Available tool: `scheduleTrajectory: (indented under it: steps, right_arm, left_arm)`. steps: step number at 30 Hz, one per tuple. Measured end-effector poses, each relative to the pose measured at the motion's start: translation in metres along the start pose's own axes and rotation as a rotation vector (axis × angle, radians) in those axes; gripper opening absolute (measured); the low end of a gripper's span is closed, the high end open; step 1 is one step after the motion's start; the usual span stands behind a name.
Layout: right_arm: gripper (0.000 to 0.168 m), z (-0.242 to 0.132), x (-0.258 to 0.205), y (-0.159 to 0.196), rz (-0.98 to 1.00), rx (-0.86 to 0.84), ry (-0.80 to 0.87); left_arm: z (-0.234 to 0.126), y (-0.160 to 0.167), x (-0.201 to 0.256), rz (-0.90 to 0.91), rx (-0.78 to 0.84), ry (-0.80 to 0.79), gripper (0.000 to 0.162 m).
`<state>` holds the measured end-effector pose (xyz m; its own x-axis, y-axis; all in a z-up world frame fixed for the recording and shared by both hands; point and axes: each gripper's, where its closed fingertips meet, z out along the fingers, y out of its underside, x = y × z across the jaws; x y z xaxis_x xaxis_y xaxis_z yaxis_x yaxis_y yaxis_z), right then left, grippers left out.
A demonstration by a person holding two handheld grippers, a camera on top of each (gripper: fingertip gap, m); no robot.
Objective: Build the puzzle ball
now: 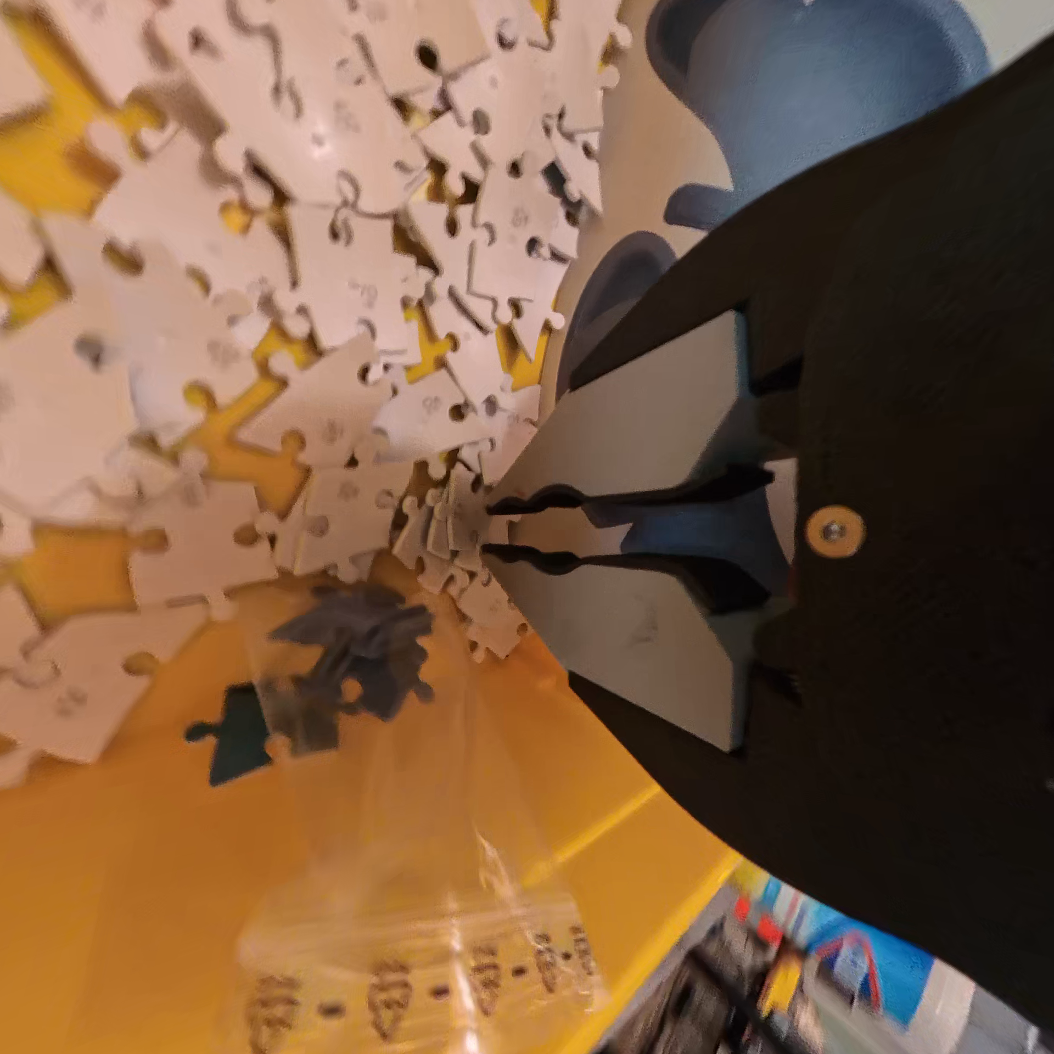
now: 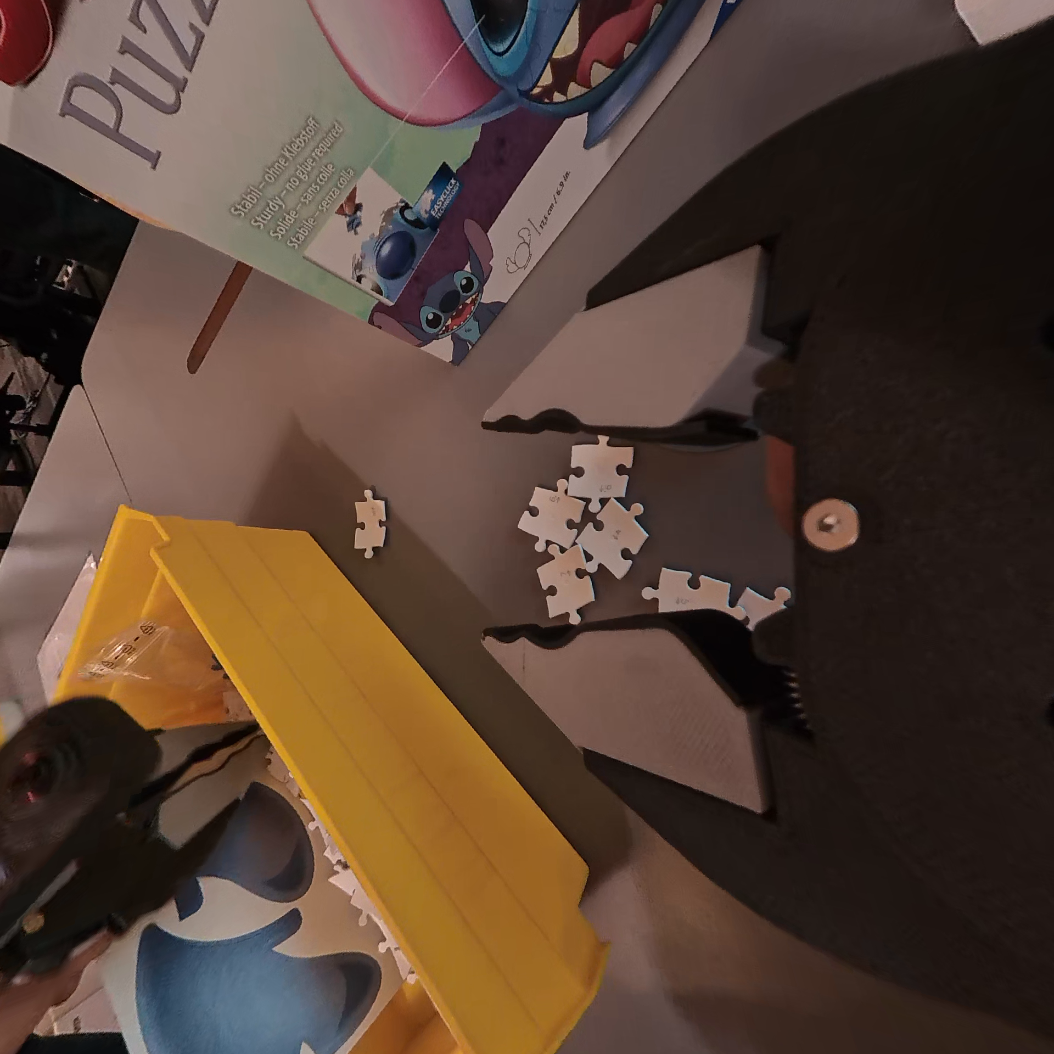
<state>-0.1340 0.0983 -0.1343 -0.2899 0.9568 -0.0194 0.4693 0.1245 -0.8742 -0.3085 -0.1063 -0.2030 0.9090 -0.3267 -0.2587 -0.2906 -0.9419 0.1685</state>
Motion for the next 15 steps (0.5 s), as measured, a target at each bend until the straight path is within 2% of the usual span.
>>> scheduleTrajectory:
  steps: [1, 3, 4, 7, 9, 15]
  right_arm:
    - [0.065, 0.001, 0.001, 0.000, 0.002, 0.000, 0.003]
    - [0.065, 0.002, 0.003, 0.001, 0.006, -0.003, 0.011]
    - [0.064, 0.002, 0.004, 0.002, 0.008, -0.005, 0.016]
    - [0.063, 0.002, 0.009, 0.003, 0.019, -0.006, 0.029]
    - [0.062, 0.001, 0.010, 0.002, 0.029, 0.000, 0.029]
    - [0.061, -0.001, 0.012, 0.003, 0.026, 0.002, 0.039]
  left_arm:
    - [-0.001, -0.003, 0.008, 0.094, 0.021, 0.000, 0.001]
    - [-0.012, -0.017, 0.032, 0.316, 0.154, 0.040, 0.003]
    - [-0.022, -0.024, 0.041, 0.349, 0.238, 0.075, 0.003]
    - [-0.048, -0.046, 0.017, 0.191, 0.410, 0.030, 0.006]
    - [-0.050, -0.043, -0.007, 0.117, 0.403, -0.057, 0.010]
    - [-0.038, -0.027, -0.021, 0.153, 0.272, -0.203, 0.009]
